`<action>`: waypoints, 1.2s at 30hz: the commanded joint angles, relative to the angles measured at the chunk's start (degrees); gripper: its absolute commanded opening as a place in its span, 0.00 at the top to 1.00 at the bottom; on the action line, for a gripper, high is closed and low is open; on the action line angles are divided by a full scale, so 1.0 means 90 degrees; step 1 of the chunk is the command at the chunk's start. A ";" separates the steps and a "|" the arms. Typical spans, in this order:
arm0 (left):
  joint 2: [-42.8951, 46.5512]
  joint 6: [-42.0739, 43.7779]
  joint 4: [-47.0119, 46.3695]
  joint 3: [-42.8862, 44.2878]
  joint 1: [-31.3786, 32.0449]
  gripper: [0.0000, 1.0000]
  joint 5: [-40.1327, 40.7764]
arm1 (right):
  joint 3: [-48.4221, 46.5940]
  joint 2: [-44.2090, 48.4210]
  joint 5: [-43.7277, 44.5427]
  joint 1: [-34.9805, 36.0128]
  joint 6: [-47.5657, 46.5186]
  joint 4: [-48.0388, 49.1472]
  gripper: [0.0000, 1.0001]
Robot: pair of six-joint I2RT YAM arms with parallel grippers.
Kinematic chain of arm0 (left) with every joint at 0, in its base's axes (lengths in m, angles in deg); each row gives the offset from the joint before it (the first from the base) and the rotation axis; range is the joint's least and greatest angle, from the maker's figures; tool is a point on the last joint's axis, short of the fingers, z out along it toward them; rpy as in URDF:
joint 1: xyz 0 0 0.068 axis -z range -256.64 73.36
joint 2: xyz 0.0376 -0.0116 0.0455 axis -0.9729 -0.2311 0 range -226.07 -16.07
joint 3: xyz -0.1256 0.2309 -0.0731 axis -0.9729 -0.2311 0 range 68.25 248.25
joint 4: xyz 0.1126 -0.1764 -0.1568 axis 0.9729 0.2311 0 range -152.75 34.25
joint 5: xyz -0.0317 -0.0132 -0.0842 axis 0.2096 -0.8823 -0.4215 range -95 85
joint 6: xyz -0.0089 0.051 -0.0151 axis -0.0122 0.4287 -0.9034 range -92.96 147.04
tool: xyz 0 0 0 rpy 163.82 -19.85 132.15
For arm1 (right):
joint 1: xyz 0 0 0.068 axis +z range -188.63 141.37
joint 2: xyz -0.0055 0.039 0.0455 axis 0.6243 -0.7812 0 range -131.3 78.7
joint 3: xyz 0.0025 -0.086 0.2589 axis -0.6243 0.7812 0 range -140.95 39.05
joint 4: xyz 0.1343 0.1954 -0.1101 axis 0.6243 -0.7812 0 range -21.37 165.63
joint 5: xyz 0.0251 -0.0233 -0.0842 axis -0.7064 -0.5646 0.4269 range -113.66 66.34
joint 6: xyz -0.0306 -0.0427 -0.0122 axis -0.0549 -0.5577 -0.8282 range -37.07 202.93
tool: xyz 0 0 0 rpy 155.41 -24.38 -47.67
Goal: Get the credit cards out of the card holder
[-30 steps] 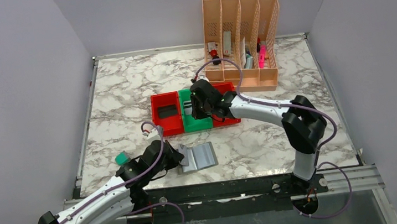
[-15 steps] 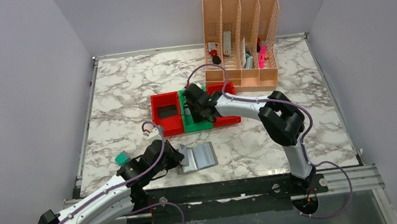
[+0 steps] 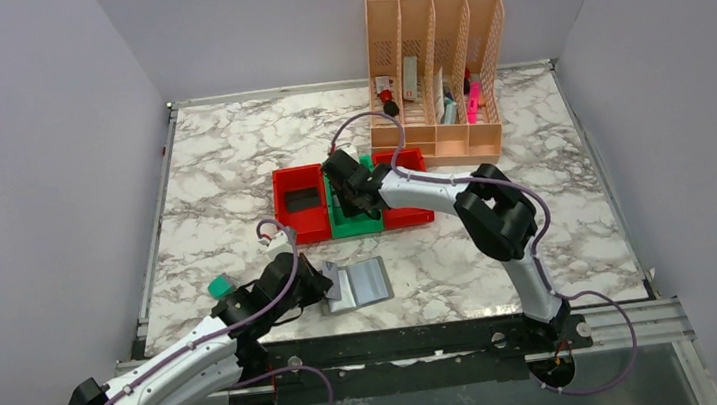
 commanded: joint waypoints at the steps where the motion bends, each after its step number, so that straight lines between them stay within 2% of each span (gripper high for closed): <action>1: 0.0002 0.0096 -0.0095 0.0078 -0.0040 1.00 -0.0036 | -0.0088 -0.0288 0.0496 -0.0060 -0.0106 0.0016 0.76; 15: -0.0007 0.0083 -0.0094 0.0059 -0.0038 1.00 -0.0050 | -0.0579 -0.0597 0.0372 -0.0244 -0.0036 0.0165 0.75; 22: -0.0007 0.0089 -0.0103 0.0049 -0.0038 1.00 -0.0054 | -0.0415 -0.0160 0.0542 -0.0246 -0.0243 0.0303 0.71; 27: -0.0008 0.0102 -0.0102 0.0078 -0.0034 1.00 -0.0073 | -0.0739 -0.0406 0.0472 -0.0275 -0.0318 0.0103 0.71; 33: 0.0018 0.0102 -0.0122 0.0098 -0.0041 1.00 -0.0102 | -0.0659 -0.0370 0.0275 -0.0285 -0.0224 0.0387 0.70; 36: 0.0025 0.0103 -0.0162 0.0081 -0.0040 1.00 -0.0171 | -0.0941 -0.0524 0.0313 -0.0294 -0.0090 0.0046 0.71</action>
